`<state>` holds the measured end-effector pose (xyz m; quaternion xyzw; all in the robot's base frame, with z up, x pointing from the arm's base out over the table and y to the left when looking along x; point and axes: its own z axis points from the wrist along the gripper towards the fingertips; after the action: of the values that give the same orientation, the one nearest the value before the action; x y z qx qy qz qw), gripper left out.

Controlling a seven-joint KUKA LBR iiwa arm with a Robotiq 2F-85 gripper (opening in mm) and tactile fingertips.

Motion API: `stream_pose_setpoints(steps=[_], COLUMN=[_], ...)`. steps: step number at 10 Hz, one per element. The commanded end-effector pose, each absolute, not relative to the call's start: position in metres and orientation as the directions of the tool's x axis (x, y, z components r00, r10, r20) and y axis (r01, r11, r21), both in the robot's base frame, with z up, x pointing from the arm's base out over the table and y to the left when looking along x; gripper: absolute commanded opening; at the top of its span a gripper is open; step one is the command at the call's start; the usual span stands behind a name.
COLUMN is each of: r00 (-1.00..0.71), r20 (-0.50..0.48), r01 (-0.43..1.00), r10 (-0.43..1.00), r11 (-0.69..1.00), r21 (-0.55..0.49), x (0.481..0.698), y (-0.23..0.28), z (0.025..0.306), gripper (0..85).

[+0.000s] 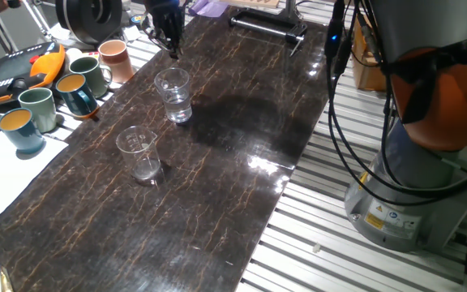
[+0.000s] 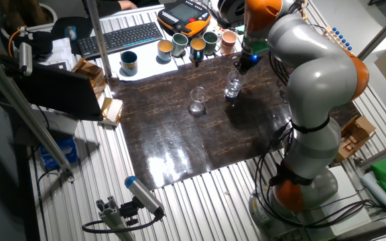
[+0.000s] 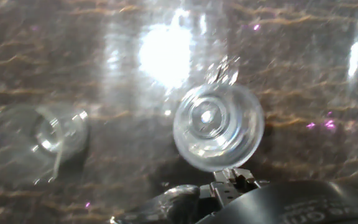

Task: Pour the water from one cup into another empty cup

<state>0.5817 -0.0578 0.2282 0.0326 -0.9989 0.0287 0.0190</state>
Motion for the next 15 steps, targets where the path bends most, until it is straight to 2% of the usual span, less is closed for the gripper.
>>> stream_pose_setpoints(steps=[1, 3, 6, 15], r00=[-0.997, -0.998, -0.998, -0.996], r20=[0.036, 0.021, -0.027, -0.062], r01=[-0.066, -0.065, -0.048, -0.059], r10=[-0.064, -0.064, -0.05, -0.06], r11=[0.996, 0.996, 0.995, 0.998], r21=[-0.059, -0.068, -0.086, -0.025], x=[0.587, 0.598, 0.606, 0.621], y=[-0.062, -0.071, -0.081, -0.092], z=[0.224, 0.214, 0.199, 0.153], gripper=[22.0, 35.3, 45.3, 43.3])
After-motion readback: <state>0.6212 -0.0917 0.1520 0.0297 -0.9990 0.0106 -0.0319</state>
